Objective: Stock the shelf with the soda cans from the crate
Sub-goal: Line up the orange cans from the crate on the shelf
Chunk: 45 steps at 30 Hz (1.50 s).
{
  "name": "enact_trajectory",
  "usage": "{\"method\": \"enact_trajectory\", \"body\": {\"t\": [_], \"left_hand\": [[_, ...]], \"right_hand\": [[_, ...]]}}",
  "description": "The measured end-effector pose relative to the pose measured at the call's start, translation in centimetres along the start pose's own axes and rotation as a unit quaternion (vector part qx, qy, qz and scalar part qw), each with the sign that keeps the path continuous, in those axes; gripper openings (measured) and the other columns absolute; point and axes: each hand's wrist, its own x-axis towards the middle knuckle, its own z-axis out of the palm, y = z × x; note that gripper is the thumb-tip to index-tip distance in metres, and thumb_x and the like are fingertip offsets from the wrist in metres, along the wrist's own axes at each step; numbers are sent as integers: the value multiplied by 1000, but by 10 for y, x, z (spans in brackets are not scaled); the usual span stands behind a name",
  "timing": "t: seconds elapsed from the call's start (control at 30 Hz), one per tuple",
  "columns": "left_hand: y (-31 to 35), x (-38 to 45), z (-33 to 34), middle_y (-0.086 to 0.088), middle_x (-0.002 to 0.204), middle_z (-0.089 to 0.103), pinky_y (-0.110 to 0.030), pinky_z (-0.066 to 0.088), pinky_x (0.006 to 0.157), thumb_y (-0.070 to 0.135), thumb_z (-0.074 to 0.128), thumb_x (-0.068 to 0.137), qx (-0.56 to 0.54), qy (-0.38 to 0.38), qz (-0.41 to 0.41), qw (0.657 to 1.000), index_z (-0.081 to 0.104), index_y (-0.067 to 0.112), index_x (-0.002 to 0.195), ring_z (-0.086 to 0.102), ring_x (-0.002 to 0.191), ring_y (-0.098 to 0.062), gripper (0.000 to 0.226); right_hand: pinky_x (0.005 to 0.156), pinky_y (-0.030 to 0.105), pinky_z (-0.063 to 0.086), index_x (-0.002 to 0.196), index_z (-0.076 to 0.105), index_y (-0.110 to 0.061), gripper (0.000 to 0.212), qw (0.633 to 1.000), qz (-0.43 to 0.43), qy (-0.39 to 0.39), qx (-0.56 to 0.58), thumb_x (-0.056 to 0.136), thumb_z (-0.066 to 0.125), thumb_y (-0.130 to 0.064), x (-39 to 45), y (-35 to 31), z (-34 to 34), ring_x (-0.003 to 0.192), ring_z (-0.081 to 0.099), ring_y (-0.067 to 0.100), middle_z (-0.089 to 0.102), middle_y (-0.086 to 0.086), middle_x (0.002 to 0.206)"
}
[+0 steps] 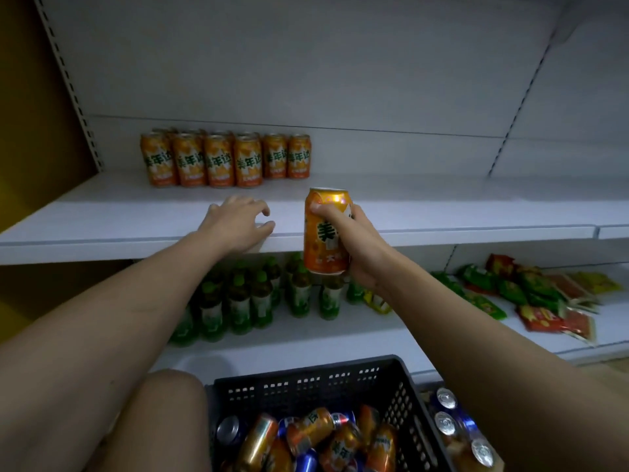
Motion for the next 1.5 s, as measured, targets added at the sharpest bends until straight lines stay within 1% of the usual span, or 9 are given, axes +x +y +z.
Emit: {"method": "enact_trajectory", "body": {"t": [0.2, 0.4, 0.67, 0.8, 0.93, 1.0, 1.23, 1.37, 1.5], "left_hand": [[-27, 27, 23, -3, 147, 38, -53, 31, 102, 59, 26, 98, -14, -54, -29, 998, 44, 34, 139, 32, 135, -27, 51], [-42, 44, 38, 7, 163, 9, -57, 9, 117, 62, 10, 98, 4, -129, 31, 991, 8, 52, 151, 8, 149, -17, 54], [-44, 43, 40, 13, 164, -2, -57, 4, 118, 78, 0, 85, 4, -129, 48, 990, -2, 54, 150, -1, 151, -15, 69], [-44, 42, 40, 14, 164, -2, -56, 4, 119, 77, 2, 85, -3, -123, 44, 991, -1, 54, 150, -2, 151, -14, 69], [-42, 41, 38, 14, 164, -2, -55, 3, 119, 76, 5, 85, -9, -116, 42, 992, 0, 54, 150, -2, 151, -14, 69], [-42, 40, 39, 15, 164, -2, -55, 2, 119, 76, 7, 86, -17, -110, 40, 993, 1, 53, 150, -2, 150, -14, 67], [-42, 40, 46, 13, 164, 2, -56, 3, 118, 74, 12, 89, -30, -75, 43, 996, 6, 53, 150, -1, 150, -14, 65], [-42, 41, 46, 14, 163, 4, -57, 4, 118, 74, 14, 89, -30, -69, 45, 996, 8, 52, 150, 0, 150, -14, 64], [-41, 41, 41, 14, 163, 2, -57, 4, 118, 75, 14, 89, -29, -88, 36, 995, 7, 52, 150, -1, 150, -13, 66]], "right_hand": [[93, 53, 52, 138, 39, -28, 69, 999, 2, 28, 19, 82, 73, -50, 30, -8, 6, 106, 62, 23, 60, 1, 122], [89, 52, 54, 133, 46, -29, 64, 998, -7, 61, -5, 80, 74, -50, 80, -11, 1, 104, 64, 21, 63, 0, 120], [59, 30, 50, 134, 43, -28, 60, 995, -58, 76, -26, 84, 75, -39, 179, -27, 18, 87, 61, 5, 60, -11, 104], [77, 40, 59, 135, 47, -25, 65, 994, -75, 77, -14, 81, 78, -42, 233, -25, 41, 95, 67, 12, 65, -6, 112], [88, 44, 57, 130, 48, -27, 63, 991, -96, 89, 15, 78, 80, -43, 278, -22, 65, 101, 66, 17, 64, -5, 116], [95, 49, 53, 139, 45, -30, 81, 990, -106, 96, 18, 70, 83, -49, 298, -19, 74, 113, 61, 22, 59, -2, 130], [100, 49, 50, 144, 44, -27, 101, 984, -148, 98, 20, 57, 83, -60, 334, 3, 93, 120, 59, 22, 59, -2, 134], [107, 45, 46, 151, 34, -22, 79, 978, -176, 109, -16, 85, 73, -44, 336, 8, 95, 128, 52, 21, 51, 1, 143], [109, 41, 41, 154, 26, -20, 79, 975, -176, 120, -57, 91, 68, -41, 331, 2, 94, 133, 46, 22, 44, 3, 149]]}}
